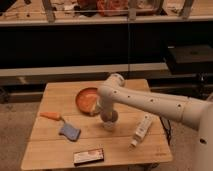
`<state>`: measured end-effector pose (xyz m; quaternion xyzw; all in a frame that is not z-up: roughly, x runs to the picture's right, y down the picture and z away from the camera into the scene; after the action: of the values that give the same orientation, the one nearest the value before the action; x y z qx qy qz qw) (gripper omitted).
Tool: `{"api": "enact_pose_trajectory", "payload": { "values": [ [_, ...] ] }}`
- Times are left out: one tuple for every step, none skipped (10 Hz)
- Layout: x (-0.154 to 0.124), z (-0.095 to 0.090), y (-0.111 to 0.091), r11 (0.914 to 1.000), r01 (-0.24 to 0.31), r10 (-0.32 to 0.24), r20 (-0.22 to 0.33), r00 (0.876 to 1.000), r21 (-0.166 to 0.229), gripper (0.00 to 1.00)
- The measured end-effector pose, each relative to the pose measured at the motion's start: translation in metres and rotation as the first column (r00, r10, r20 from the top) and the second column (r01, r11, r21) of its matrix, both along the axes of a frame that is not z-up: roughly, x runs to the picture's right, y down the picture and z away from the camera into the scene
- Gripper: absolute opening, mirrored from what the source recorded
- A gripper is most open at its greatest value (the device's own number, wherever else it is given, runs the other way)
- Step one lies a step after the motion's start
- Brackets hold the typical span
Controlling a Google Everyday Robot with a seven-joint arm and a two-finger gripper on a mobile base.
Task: Pick up the ceramic cup
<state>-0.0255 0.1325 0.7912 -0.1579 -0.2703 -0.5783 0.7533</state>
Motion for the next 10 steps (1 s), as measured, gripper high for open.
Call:
{"api": "enact_pose_trajectory", "payload": {
  "values": [
    [0.0, 0.0, 0.0, 1.0, 0.0, 0.0, 0.0, 1.0, 0.001, 0.53],
    [0.0, 0.0, -0.003, 1.0, -0.001, 0.001, 0.0, 1.0, 0.004, 0.44],
    [0.0, -0.002, -0.006, 1.0, -0.003, 0.003, 0.001, 1.0, 0.007, 0.34],
    [0.001, -0.004, -0.009, 1.0, -0.002, 0.002, 0.002, 1.0, 0.008, 0.25],
    [0.002, -0.007, -0.016, 0.9999, -0.001, 0.001, 0.003, 1.0, 0.01, 0.15],
    [0.002, -0.013, -0.024, 0.9999, -0.001, 0.001, 0.005, 1.0, 0.014, 0.06],
    [0.003, -0.014, -0.028, 0.9999, 0.0, 0.0, 0.005, 1.0, 0.015, 0.02],
    [0.004, -0.015, -0.03, 0.9999, -0.002, 0.001, 0.004, 1.0, 0.015, 0.02],
    [0.004, -0.018, -0.036, 0.9999, -0.002, 0.002, 0.004, 1.0, 0.016, 0.02],
    [0.003, -0.024, -0.043, 0.9999, 0.0, 0.0, 0.007, 1.0, 0.017, 0.02]
  ]
}}
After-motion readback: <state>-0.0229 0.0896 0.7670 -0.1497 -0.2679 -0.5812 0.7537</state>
